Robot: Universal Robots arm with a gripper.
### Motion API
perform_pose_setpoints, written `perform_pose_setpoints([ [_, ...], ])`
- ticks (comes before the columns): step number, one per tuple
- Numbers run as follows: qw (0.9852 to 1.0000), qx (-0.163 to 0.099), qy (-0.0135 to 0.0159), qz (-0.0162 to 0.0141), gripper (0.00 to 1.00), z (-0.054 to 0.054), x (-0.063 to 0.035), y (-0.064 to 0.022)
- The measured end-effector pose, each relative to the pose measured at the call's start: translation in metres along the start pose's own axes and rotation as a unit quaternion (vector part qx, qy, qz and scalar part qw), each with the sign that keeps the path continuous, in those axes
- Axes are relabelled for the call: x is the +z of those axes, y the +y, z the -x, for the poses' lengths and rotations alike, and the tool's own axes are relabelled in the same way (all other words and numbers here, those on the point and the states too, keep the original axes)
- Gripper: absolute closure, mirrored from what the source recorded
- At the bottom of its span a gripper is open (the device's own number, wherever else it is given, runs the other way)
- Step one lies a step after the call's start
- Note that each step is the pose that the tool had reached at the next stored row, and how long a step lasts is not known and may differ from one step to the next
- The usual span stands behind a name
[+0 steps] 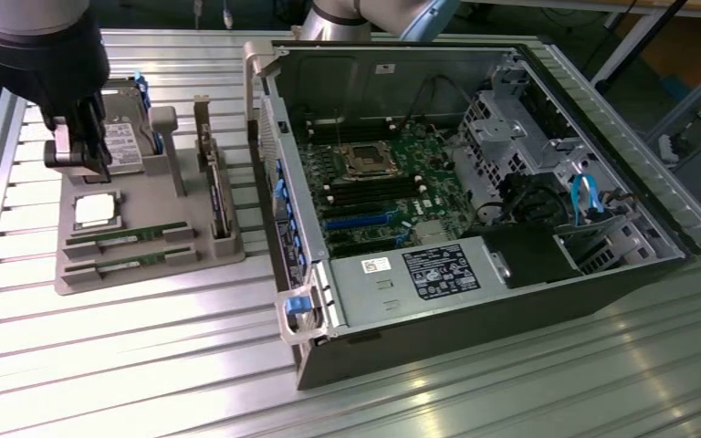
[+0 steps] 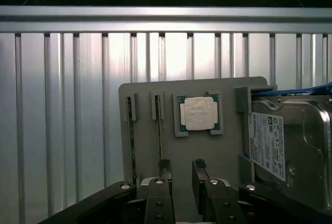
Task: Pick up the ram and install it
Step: 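Pick up the ram and move it above insertion slot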
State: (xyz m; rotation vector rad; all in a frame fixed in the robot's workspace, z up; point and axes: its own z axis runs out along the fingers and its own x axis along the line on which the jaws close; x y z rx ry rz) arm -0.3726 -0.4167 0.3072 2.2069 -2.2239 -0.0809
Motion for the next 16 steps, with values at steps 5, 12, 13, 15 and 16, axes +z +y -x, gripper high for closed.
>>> perform_pose_setpoints([
  [5,1.0000,0.000,0.0001,0.0001,0.70,0.000,0.0064,-0.0002],
  [12,1.0000,-0.002,0.0001,0.0001,0.70,-0.001,0.0174,-0.0007],
  [13,1.0000,-0.002,0.0001,0.0001,0.70,-0.001,0.0196,-0.0008],
  [15,1.0000,-0.003,0.0001,0.0001,0.70,-0.001,0.0226,-0.0009],
  [16,1.0000,-0.003,0.0002,0.0002,0.70,-0.001,0.0238,-0.0009],
])
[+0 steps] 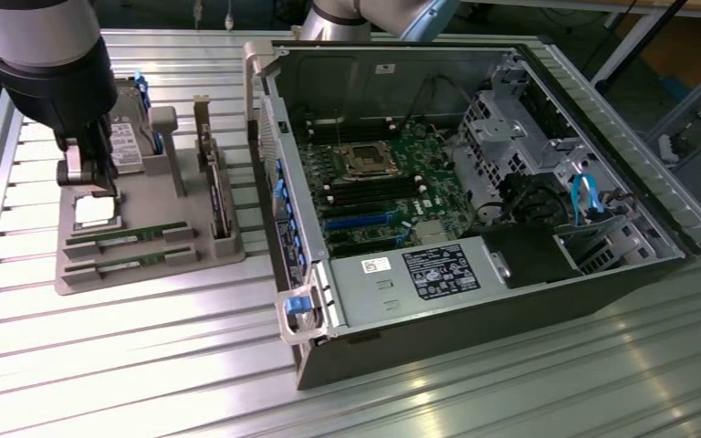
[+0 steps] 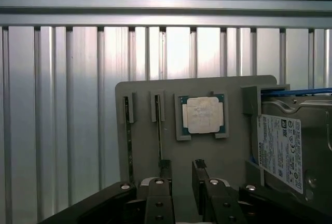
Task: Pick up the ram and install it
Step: 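Pick up the ram and move it above insertion slot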
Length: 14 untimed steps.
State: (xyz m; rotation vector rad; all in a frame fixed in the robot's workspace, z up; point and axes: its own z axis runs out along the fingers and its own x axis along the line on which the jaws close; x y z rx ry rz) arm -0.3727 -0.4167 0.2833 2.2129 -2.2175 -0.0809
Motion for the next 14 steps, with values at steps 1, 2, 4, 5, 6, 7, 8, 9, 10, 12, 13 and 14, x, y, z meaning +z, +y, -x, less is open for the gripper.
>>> perform_pose_setpoints([
  [1,1.0000,0.000,0.0000,0.0000,0.70,0.000,0.0010,0.0000],
  [2,1.0000,-0.001,0.0000,0.0000,0.70,0.000,0.0026,-0.0001],
  [4,1.0000,-0.001,0.0000,0.0000,0.70,0.000,0.0045,-0.0002],
  [5,1.0000,-0.001,0.0000,0.0000,0.70,0.000,0.0062,-0.0003],
  [6,1.0000,-0.002,0.0001,0.0000,0.70,0.000,0.0076,-0.0003],
  [7,1.0000,-0.002,0.0001,0.0001,0.70,0.000,0.0095,-0.0004],
  [8,1.0000,-0.003,0.0001,0.0001,0.70,0.000,0.0109,-0.0005],
  [9,1.0000,-0.003,0.0002,0.0002,0.70,0.000,0.0109,-0.0004],
  [10,1.0000,-0.003,0.0002,0.0002,0.70,0.000,0.0109,-0.0004],
  [12,1.0000,-0.003,0.0001,0.0001,0.70,0.000,0.0110,-0.0005],
  [13,1.0000,-0.003,0.0001,0.0001,0.70,0.000,0.0110,-0.0005],
  [14,1.0000,-0.003,0.0001,0.0000,0.70,-0.001,0.0112,-0.0004],
])
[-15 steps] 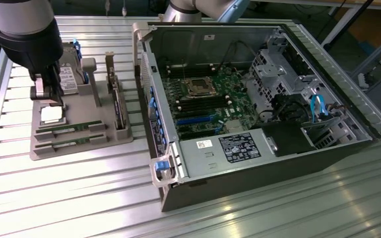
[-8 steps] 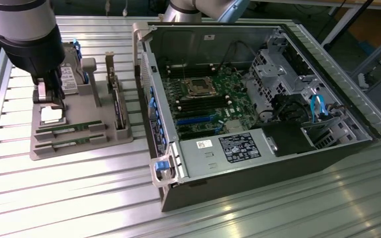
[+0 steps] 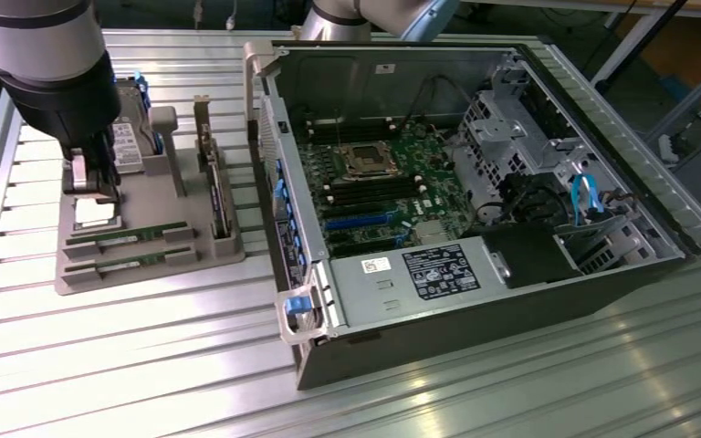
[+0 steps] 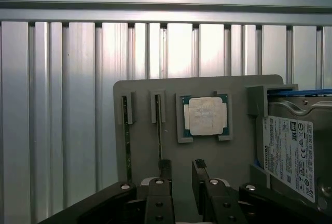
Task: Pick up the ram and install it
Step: 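Pick up the ram and move it above insertion slot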
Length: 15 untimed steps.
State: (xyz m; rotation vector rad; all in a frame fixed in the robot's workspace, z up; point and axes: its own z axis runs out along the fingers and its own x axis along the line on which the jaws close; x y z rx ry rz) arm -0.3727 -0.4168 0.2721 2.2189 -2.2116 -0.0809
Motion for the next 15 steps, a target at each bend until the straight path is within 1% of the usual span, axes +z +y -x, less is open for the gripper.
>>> perform_pose_setpoints([
  [7,1.0000,0.000,0.0001,0.0001,0.70,-0.013,-0.0005,0.0000],
  [15,1.0000,0.000,0.0001,0.0001,0.70,-0.023,-0.0008,0.0001],
])
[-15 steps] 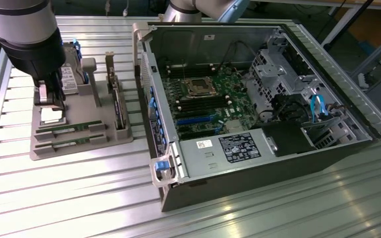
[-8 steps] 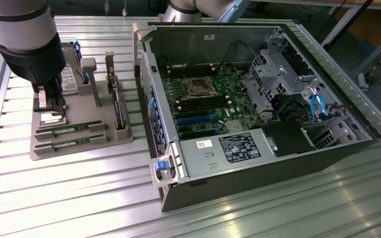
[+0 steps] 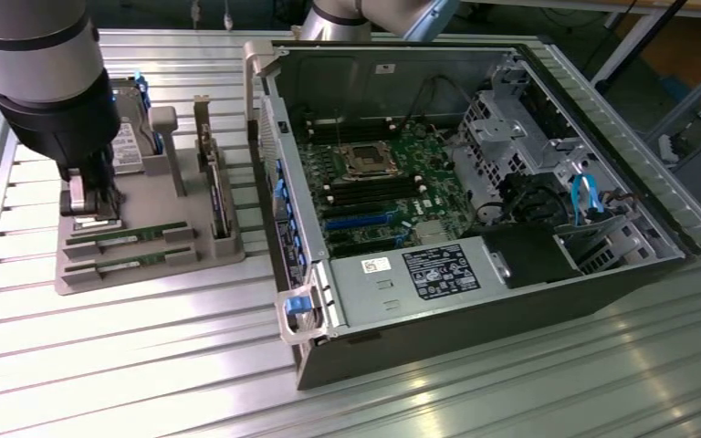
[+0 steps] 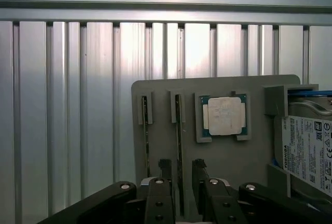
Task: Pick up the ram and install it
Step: 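Pick up the ram and move it above insertion slot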
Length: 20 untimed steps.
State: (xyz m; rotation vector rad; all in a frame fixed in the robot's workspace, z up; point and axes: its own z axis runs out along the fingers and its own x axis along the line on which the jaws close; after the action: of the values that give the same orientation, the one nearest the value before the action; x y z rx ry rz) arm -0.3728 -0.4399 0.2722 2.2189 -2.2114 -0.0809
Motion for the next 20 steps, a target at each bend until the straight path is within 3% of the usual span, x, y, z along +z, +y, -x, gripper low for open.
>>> perform_pose_setpoints([
  [12,1.0000,0.000,-0.0003,0.0000,0.70,-0.017,-0.0005,0.0006],
  [20,1.0000,0.000,-0.0004,0.0000,0.70,-0.018,0.0000,0.0006],
])
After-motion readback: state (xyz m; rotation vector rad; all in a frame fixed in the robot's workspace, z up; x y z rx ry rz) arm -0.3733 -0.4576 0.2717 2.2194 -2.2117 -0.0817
